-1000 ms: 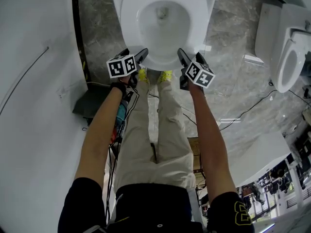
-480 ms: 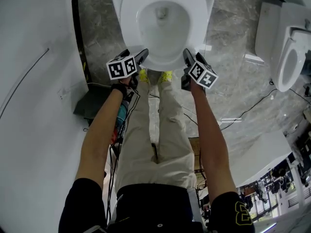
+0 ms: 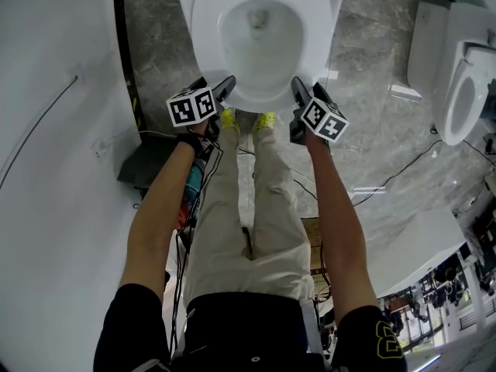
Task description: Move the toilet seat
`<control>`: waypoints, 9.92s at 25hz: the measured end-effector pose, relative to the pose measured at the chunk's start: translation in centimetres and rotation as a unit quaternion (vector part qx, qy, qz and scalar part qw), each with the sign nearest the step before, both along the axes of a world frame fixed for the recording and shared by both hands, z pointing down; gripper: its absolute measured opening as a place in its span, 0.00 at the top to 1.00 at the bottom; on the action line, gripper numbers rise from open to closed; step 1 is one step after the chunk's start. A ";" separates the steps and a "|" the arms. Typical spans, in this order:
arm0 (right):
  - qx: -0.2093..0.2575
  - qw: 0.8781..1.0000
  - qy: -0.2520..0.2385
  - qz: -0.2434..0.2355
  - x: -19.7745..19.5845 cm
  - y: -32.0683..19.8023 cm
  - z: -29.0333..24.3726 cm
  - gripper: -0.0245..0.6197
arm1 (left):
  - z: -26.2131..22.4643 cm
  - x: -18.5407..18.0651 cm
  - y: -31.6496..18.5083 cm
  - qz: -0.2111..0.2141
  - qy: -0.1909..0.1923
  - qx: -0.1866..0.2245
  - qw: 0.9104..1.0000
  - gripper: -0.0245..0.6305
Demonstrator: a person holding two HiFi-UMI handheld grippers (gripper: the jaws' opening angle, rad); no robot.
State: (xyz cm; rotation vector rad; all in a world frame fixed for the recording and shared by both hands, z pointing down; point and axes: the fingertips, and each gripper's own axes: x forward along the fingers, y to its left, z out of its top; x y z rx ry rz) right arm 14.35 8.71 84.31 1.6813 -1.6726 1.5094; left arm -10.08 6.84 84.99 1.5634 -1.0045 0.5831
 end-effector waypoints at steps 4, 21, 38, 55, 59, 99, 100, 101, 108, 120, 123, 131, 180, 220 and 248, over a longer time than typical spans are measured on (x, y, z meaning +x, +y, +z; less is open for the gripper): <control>0.003 1.000 -0.006 -0.003 -0.4 0.2 -0.5 0.44 | -0.3 -0.5 0.2 -0.003 -0.004 0.001 1.000 0.36; 0.008 1.000 -0.015 -0.009 -0.4 0.0 -2.3 0.43 | -1.8 -0.3 0.0 0.001 -0.003 0.002 1.000 0.37; 0.011 1.000 -0.008 -0.020 -0.5 0.1 -3.1 0.42 | -2.6 -0.2 0.1 0.010 -0.003 0.008 1.000 0.37; 0.017 1.000 -0.004 -0.017 -0.4 -0.2 -4.7 0.41 | -4.1 0.0 0.1 0.027 0.004 0.014 1.000 0.37; 0.016 1.000 -0.003 -0.015 -0.6 -0.1 -5.0 0.41 | -4.4 -0.2 0.2 0.033 0.006 0.014 0.999 0.37; 0.025 1.000 -0.004 0.000 -0.2 -0.8 -8.5 0.41 | -7.6 0.1 -0.3 0.040 0.008 0.016 0.999 0.37; 0.026 1.000 -0.006 0.004 -0.2 -0.8 -8.6 0.41 | -7.7 0.0 -0.3 0.037 0.008 0.015 0.999 0.37; 0.026 1.000 -0.007 0.007 -0.2 -0.8 -8.7 0.41 | -7.8 -0.1 -0.3 0.034 0.006 0.013 0.999 0.37; 0.034 0.999 -0.010 0.017 0.0 -1.1 -9.9 0.41 | -8.8 0.0 -0.7 0.017 0.013 0.017 1.000 0.39; 0.048 0.998 -0.011 0.030 0.2 -1.4 -11.6 0.44 | -10.5 -0.2 -1.3 0.000 0.026 0.016 1.000 0.39; 0.049 0.998 -0.011 0.034 0.2 -1.5 -11.9 0.44 | -10.8 -0.5 -1.5 -0.003 0.024 0.017 1.000 0.39; 0.058 0.997 -0.021 0.037 0.1 -1.8 -13.1 0.43 | -12.0 -0.5 -1.9 -0.027 0.047 0.019 0.998 0.39; 0.123 0.989 -0.070 0.047 0.2 -4.2 -19.0 0.41 | -17.5 -0.9 -4.5 -0.062 0.103 0.047 0.992 0.39; 0.187 0.976 -0.089 0.074 0.9 -8.3 -25.1 0.40 | -23.3 -0.8 -8.6 -0.059 0.131 0.084 0.986 0.39; 0.218 0.962 -0.135 0.096 2.1 -12.2 -28.1 0.39 | -26.4 -0.4 -12.5 -0.104 0.213 0.080 0.968 0.39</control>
